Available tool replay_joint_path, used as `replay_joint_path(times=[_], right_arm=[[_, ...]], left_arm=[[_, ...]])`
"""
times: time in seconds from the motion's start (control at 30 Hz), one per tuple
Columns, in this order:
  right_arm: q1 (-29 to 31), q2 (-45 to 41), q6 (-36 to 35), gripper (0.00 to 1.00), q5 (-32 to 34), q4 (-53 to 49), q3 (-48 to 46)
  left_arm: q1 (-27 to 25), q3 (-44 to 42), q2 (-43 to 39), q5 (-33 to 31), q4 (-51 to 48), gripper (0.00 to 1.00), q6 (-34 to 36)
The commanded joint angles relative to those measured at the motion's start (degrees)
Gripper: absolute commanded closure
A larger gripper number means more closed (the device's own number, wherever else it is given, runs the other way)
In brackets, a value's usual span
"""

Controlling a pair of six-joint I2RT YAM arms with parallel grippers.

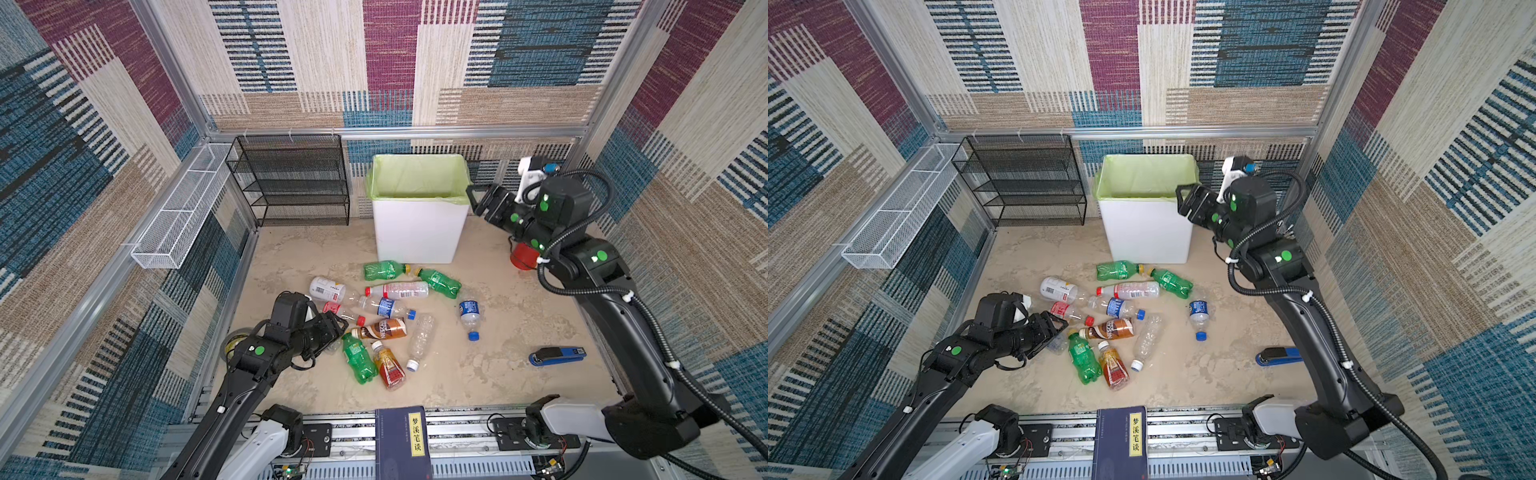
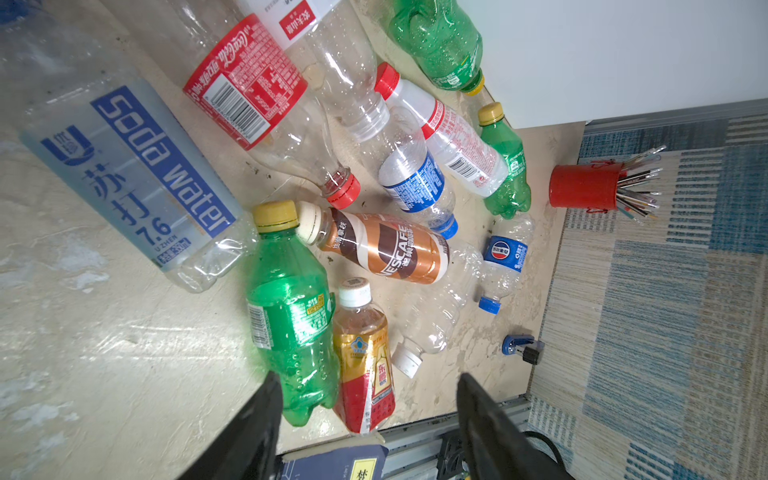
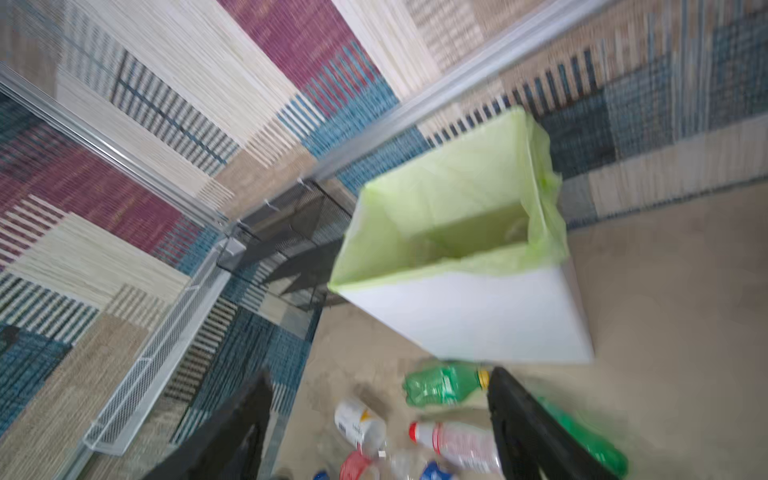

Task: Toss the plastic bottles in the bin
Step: 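Open right gripper over the bin to drop the red-label bottle, then return right gripper over the pile while left lowers onto 'soda water' bottle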

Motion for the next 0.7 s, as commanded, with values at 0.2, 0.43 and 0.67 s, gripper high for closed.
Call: replay_joint_path(times=[0.2, 0.43, 0.67], right_arm=[[0.18, -14.33, 9.96, 0.22, -3.43, 0.82, -29.81], [0.18, -15.15, 10.35, 0.22, -10.18, 2.73, -42.79], [0.18, -9.13, 2.71, 0.21, -15.65, 4.21, -43.69]], left_arm=[[1.31, -1.09, 0.14, -7.21, -7.99, 0.31, -4.24], [3.25, -2.93, 0.90, -13.43, -13.25, 0.30, -14.92], [5.52, -3.27, 4.88, -14.87, -12.69, 0.29, -24.29]])
